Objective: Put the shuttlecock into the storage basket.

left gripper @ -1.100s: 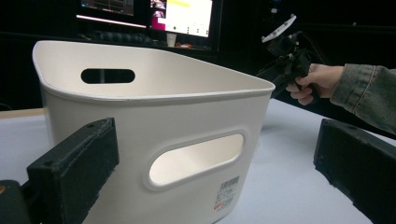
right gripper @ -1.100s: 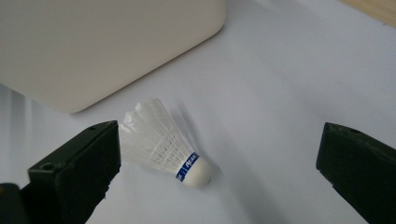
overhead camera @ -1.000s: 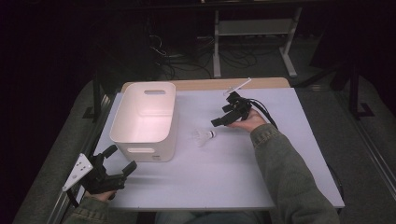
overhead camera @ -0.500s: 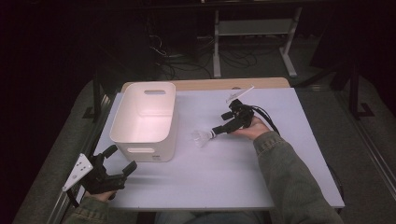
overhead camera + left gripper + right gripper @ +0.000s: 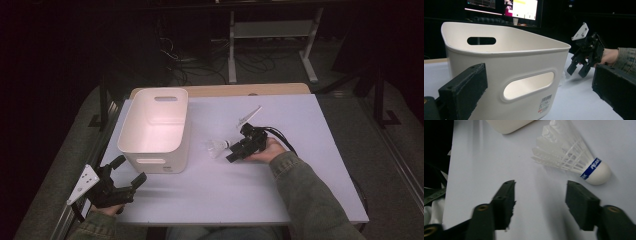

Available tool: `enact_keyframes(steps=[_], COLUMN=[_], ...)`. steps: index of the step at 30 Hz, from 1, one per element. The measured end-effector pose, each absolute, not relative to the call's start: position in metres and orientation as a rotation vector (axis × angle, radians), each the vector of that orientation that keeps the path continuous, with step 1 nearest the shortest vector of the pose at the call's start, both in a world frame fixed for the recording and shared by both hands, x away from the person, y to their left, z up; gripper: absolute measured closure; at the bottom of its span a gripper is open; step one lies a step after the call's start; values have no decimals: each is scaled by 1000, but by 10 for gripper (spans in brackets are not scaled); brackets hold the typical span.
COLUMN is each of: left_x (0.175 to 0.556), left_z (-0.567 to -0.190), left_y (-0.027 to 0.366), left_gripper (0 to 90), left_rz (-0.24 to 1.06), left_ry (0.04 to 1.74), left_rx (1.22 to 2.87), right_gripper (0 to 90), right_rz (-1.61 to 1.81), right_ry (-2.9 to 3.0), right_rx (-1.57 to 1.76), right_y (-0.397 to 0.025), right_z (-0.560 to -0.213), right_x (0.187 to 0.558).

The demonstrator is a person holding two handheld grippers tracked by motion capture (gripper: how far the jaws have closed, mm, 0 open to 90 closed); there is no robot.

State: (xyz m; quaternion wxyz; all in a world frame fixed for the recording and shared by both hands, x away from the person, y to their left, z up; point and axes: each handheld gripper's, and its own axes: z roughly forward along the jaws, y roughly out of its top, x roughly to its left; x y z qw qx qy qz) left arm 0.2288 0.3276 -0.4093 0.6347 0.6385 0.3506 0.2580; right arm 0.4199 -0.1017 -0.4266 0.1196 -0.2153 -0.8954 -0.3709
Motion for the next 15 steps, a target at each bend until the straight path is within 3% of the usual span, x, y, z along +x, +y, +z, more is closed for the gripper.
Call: enact_keyframes(steps=[4, 8, 15], left_x=[228, 229, 229], left_z=[-409, -409, -409], left_y=[327, 328, 328], left_gripper=[0, 0, 0], left_rz=[586, 589, 590], left_ry=[805, 802, 799], left_rx=[1452, 1456, 1460], right_gripper=[634, 756, 844], right_rz=[-1074, -1080, -1065], right_ry=[-2616, -2637, -2662], right_rx=[-634, -627, -638], right_y=[-94, -86, -78], right_z=[-431, -434, -439], right_x=[418, 417, 418])
